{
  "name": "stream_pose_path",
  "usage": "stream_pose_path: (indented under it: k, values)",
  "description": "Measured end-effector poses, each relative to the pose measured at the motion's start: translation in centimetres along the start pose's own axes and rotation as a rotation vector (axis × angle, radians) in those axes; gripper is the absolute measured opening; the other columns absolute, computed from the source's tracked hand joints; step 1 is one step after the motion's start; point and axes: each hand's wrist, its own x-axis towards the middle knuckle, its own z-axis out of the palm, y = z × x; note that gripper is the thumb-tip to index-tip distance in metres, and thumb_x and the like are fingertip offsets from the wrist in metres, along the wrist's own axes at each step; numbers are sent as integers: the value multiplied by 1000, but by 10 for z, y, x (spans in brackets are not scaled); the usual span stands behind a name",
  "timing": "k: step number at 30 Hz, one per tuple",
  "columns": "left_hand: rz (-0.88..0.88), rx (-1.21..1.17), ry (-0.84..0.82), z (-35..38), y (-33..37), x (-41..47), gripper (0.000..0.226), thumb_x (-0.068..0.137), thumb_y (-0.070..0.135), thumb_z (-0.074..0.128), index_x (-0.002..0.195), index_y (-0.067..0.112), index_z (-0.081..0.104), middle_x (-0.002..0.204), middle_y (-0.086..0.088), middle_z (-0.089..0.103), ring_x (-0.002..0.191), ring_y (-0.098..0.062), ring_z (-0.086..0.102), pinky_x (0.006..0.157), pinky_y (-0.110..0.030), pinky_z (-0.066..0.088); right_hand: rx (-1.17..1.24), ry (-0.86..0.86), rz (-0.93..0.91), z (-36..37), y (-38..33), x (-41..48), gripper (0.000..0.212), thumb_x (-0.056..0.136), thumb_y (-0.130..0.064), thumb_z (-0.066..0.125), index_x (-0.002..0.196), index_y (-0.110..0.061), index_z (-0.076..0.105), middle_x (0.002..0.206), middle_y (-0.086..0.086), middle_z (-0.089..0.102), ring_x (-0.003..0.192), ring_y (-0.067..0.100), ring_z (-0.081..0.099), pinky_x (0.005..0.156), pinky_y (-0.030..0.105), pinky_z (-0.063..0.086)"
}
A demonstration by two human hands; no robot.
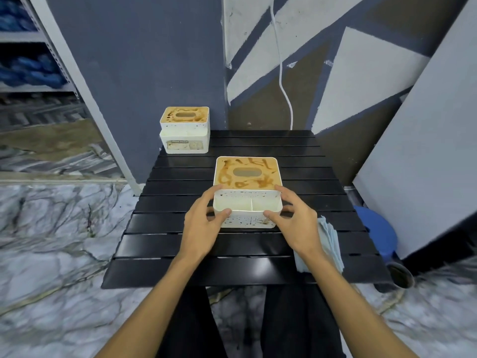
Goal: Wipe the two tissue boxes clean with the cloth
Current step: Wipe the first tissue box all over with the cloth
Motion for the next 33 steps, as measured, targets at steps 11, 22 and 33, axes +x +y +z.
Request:
stream_pose_path:
  k: [11,22,33]
  values:
    - [3,-5,9,-7,5,-49,57,90,21,73,132,52,51,130,15,60,106,-7,65,89,-34,58,-8,6,-11,-8,-3,-44,60,78,-19,82,132,-31,58,116,-11,65,90,10,64,73,8,50]
    - [6,1,0,-13,4,-67,57,91,20,72,138,44,52,131,13,61,109,-7,64,90,-32,58,30,11,8,-7,-3,-62,61,79,-20,82,133,-35,57,116,-9,64,96,7,63,81,19,56]
    - [-15,-30,2,-14,6,-68,58,90,19,73,139,43,53,132,13,62,108,-8,67,91,-36,58,-597,89,-76,-28,12,-65,49,95,-37,58,141,-23,47,148,0,45,140,19,32,116,33,24]
